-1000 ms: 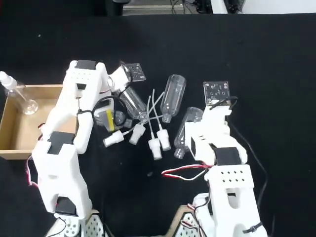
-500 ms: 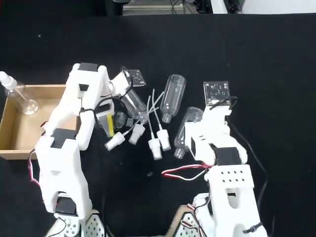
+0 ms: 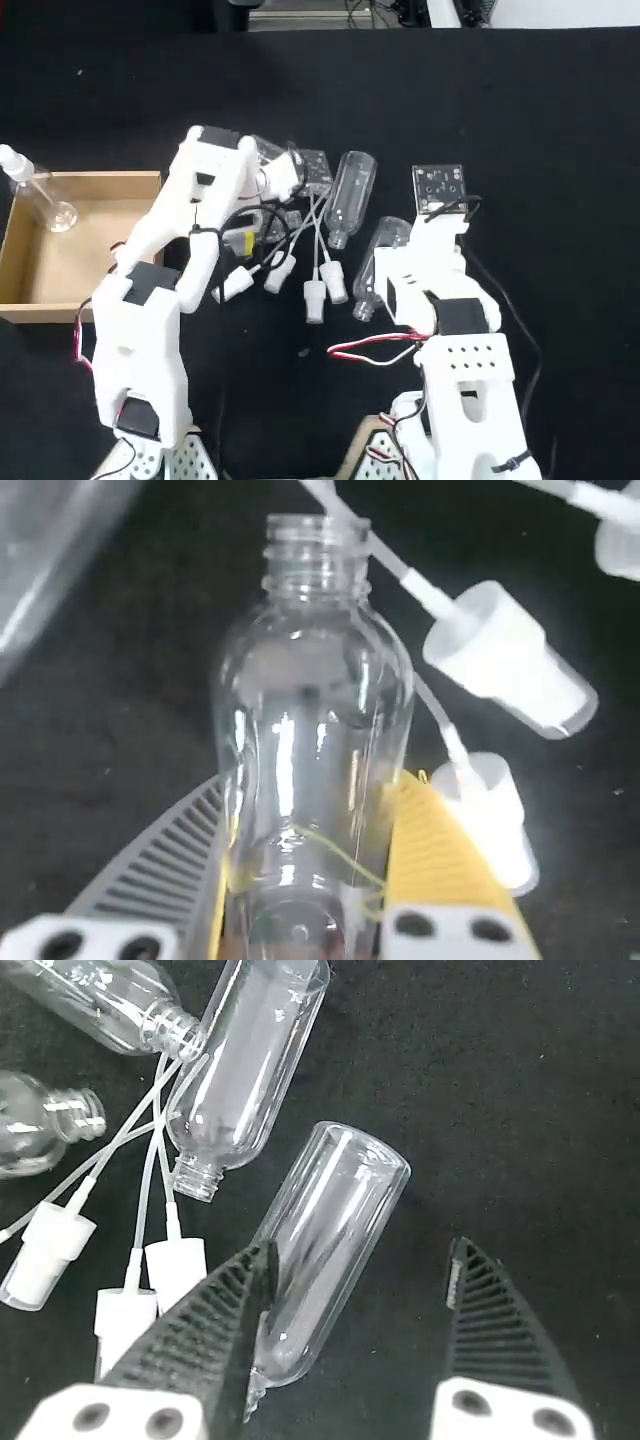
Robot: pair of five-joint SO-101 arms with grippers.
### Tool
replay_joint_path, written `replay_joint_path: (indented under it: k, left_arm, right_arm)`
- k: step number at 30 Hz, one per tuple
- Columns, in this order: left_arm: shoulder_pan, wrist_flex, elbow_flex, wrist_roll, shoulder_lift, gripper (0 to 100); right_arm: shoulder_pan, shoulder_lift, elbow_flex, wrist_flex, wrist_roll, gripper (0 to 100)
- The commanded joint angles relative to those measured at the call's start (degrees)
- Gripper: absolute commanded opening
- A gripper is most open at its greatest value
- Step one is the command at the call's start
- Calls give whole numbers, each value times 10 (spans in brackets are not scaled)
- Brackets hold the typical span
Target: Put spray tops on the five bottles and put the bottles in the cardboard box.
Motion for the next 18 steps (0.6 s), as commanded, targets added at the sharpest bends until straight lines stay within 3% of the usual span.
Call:
replay_joint_path:
  k: [1,4,9,18]
  left_arm:
    - [7,120,-113,20,-9,84]
    - [7,219,-184,22,-9,84]
    - [3,219,-214,116,-59,84]
    - [27,217,-22,216,-314,84]
  right_arm:
    - [10,-8,-9,-11,1,240]
    - [10,-8,-10,-11,0,240]
    - [10,-8,-15,-10,0,240]
    - [10,-8,-28,0,1,240]
